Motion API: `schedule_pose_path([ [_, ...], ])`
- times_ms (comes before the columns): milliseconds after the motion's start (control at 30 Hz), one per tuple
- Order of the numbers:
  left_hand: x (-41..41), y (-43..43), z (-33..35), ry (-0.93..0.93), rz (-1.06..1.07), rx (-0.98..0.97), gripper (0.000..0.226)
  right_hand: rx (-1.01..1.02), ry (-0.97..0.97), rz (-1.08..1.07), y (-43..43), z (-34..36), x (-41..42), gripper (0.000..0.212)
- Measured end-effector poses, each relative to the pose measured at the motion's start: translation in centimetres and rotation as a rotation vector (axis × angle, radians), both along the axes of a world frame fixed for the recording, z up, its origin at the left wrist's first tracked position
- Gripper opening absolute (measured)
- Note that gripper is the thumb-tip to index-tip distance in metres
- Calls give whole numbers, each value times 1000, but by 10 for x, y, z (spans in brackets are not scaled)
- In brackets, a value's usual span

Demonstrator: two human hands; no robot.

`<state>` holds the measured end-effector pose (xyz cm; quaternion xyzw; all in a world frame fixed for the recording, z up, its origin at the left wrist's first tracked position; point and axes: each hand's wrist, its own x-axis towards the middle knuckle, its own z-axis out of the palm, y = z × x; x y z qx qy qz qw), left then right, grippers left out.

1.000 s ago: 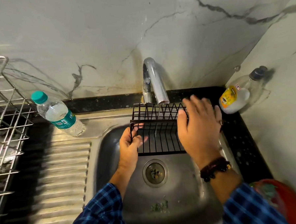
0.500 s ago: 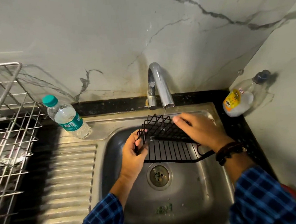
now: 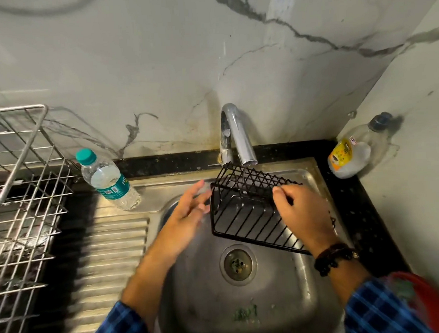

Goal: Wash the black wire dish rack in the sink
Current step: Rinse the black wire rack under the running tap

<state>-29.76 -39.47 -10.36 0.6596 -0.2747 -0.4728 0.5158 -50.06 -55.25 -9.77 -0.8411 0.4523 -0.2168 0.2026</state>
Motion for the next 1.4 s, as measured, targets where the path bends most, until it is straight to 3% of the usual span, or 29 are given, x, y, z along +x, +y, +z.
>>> schedule_pose_path([
  [67, -11, -12, 19, -36, 81, 136, 27, -53, -43, 2, 7, -7, -3, 42],
  [167, -33, -33, 26, -104, 131, 294, 41, -158, -77, -15, 23, -11, -8, 32],
  [300, -43, -53, 8, 143, 391, 290, 62, -192, -74, -38, 36, -9, -7, 16],
  [367, -45, -50, 0, 171, 430, 263, 59, -204, -19, -49, 43, -6, -4, 20],
  [433, -49, -45, -5, 157, 431, 205, 45, -211, 130, -113, 43, -4, 3, 38],
  [533, -56, -42, -6, 190, 398, 124, 31, -42, 304, -135, 39, 4, 25, 71],
  [600, -58, -41, -4, 243, 400, 90, 34, 28, 359, -139, 37, 9, 44, 83],
  [667, -53, -40, -6, 248, 418, 66, 42, -29, 349, -145, 45, 14, 59, 83],
  [767, -42, -32, -11, 242, 441, 15, 43, -131, 219, -68, 59, 17, 69, 62],
  [867, -28, -18, -21, 321, 441, -76, 54, -172, 312, -33, 41, 13, 53, 64],
  [967, -11, -1, -32, 339, 442, -85, 56, -41, 395, -135, 5, 4, 26, 68],
  [1033, -10, 6, -38, 342, 444, -57, 63, 134, 338, -222, 4, 4, 26, 75],
  [1133, -15, 10, -42, 294, 439, -6, 51, 128, 284, -322, 27, 6, 44, 83],
  [1267, -21, 7, -34, 181, 380, -49, 45, -34, 286, -153, 41, 5, 62, 74],
  [1400, -32, 0, -22, 15, 296, -136, 38, -114, 63, 93, 54, 17, 79, 49],
])
